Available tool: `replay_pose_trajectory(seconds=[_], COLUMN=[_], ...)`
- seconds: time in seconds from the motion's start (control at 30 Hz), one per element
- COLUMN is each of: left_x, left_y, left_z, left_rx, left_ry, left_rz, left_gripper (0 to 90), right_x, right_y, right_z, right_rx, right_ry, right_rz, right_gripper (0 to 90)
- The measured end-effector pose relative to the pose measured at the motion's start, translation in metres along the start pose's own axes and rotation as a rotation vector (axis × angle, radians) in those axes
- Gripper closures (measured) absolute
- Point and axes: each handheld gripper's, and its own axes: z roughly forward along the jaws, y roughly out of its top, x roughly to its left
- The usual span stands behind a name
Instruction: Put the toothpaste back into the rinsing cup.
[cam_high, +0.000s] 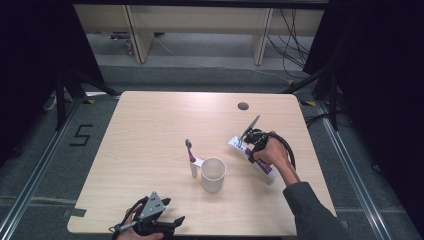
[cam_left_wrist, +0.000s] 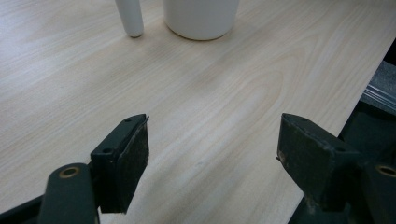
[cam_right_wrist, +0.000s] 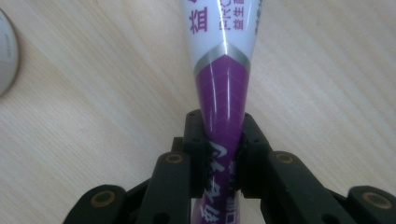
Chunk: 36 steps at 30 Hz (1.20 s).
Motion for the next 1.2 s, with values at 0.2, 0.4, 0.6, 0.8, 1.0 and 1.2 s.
replay_pose_trajectory(seconds=[0.2,0.4,0.6,0.8,1.0,1.2], left_x=[0.001,0.002,0.003,0.005,0.003,0.003], left_y=[0.000,0.000,0.000,0.000,0.000,-0.001], left_z=[0.000,0.001,0.001,0.001,0.000,0.000], left_rx=[0.003,0.001,-0.006,-0.006,-0.006,-0.005], left_ry=[0.004,0.015,0.027,0.038,0.031,0.031], left_rz=[-0.001,0.009,-0.003,0.029,-0.003,-0.003], left_gripper=[24.9,22.4,20.9,20.9,20.9,21.0], right_x=[-0.004,-0.009,-0.007,-0.004,0.000,0.001], right_y=[-0.006,-0.013,-0.021,-0.026,-0.029,-0.032], right_z=[-0.015,-0.032,-0.044,-0.052,-0.055,-0.058], right_rx=[-0.102,-0.210,-0.316,-0.416,-0.486,-0.557], right_ry=[0.018,0.041,0.063,0.076,0.084,0.095], right_rz=[-0.001,0.020,0.038,0.027,0.029,0.018], right_gripper=[77.3,77.2,77.3,77.3,77.3,77.4])
